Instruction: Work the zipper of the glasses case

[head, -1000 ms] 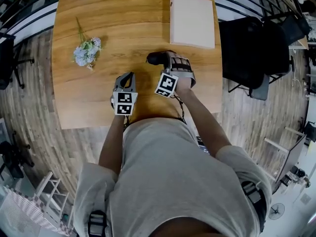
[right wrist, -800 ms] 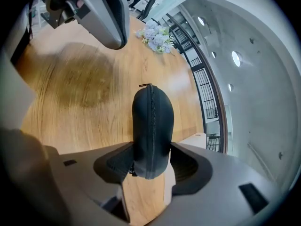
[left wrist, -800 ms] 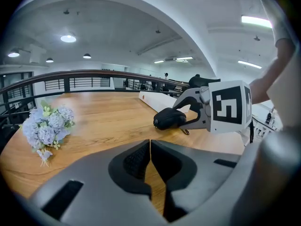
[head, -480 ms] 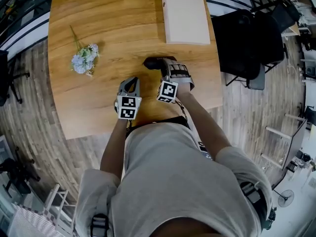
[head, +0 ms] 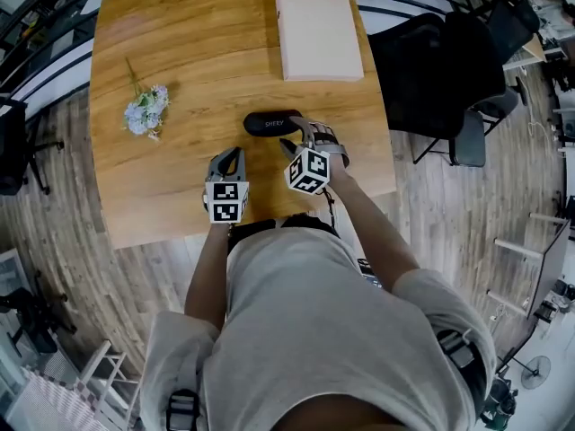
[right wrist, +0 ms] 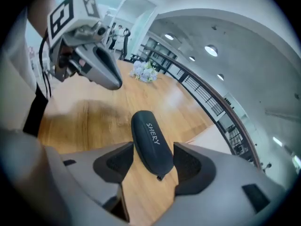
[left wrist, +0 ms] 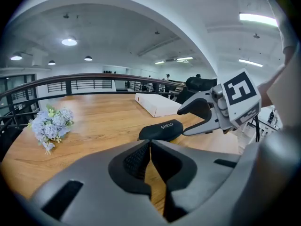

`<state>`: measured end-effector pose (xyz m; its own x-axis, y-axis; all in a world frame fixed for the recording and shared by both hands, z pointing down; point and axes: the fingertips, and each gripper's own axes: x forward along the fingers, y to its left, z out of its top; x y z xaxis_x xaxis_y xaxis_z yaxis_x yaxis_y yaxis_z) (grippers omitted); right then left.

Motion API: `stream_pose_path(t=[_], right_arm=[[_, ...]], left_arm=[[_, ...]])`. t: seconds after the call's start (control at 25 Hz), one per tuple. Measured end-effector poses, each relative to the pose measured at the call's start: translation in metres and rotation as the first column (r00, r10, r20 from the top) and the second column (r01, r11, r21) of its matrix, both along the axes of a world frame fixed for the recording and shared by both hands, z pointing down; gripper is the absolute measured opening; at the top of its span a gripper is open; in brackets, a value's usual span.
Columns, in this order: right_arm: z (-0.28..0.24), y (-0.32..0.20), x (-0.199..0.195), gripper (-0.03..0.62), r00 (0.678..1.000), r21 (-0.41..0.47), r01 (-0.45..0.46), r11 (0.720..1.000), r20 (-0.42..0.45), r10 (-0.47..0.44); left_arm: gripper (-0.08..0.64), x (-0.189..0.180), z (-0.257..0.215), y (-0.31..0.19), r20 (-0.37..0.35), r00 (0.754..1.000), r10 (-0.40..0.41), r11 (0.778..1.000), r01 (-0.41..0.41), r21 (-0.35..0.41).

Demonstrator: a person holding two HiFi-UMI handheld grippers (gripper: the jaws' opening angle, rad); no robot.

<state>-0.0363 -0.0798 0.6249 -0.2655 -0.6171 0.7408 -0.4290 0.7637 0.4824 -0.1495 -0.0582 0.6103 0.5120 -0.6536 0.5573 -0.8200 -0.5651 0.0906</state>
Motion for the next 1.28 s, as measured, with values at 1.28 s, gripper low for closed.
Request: stream_pose_path(t=[1.28], right_arm=[[-0.296,0.121,0.054,0.025,0.576,0.235,-0.449,0.862,0.814,0.078]], left_arm=[[0.024,0.066,-0.267,0.09,-0.172,0.977,-0.124,0.861,0.192,0.471]])
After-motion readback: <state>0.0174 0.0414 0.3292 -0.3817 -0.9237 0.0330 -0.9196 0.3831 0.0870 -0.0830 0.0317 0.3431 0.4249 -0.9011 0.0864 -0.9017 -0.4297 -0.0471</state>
